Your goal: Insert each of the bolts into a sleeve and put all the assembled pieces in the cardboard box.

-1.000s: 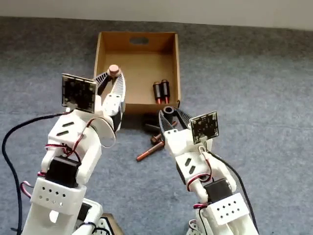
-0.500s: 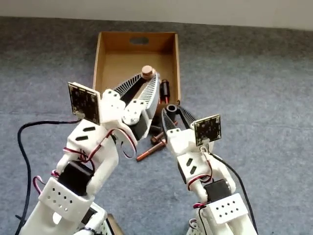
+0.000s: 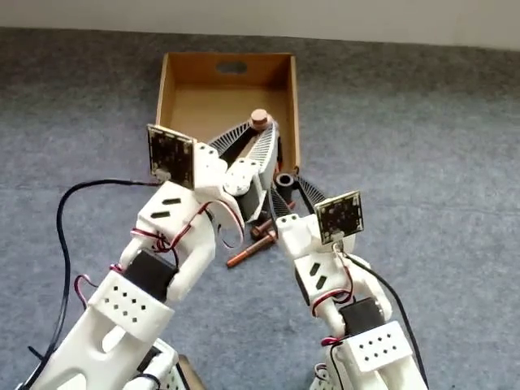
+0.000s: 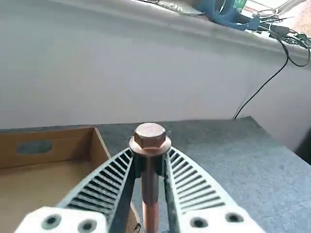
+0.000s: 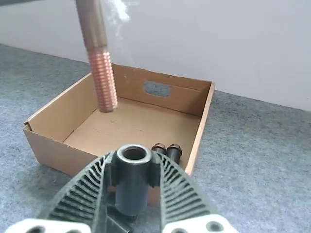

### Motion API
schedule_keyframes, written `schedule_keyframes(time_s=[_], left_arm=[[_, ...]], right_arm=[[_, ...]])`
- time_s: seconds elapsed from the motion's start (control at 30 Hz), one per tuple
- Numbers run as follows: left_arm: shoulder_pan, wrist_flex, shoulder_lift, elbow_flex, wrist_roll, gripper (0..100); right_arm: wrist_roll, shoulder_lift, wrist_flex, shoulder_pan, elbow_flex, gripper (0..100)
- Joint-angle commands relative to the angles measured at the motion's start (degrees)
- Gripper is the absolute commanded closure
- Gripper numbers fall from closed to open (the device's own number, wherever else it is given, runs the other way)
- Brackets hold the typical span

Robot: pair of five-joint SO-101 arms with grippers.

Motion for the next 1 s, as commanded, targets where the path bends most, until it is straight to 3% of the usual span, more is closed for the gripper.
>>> schedule_keyframes(time_s=[0.0, 0.3, 0.47, 0.97], left_arm=[[2.15, -1.67, 0.31, -2.86, -0.35, 99], [4.35, -1.67, 0.31, -1.54, -0.62, 99], [4.35, -1.93, 0.31, 0.66, -5.89, 99], [4.35, -3.78, 5.93, -0.48, -5.80, 99]], right_arm=[[0.88, -0.92, -1.36, 0.84, -0.66, 99.1], [0.97, -0.92, -1.36, 0.92, -0.48, 99.1], [0.62, -0.92, -1.36, 3.03, -0.66, 99.1], [0.62, -0.92, -1.36, 3.21, -0.66, 99.1]])
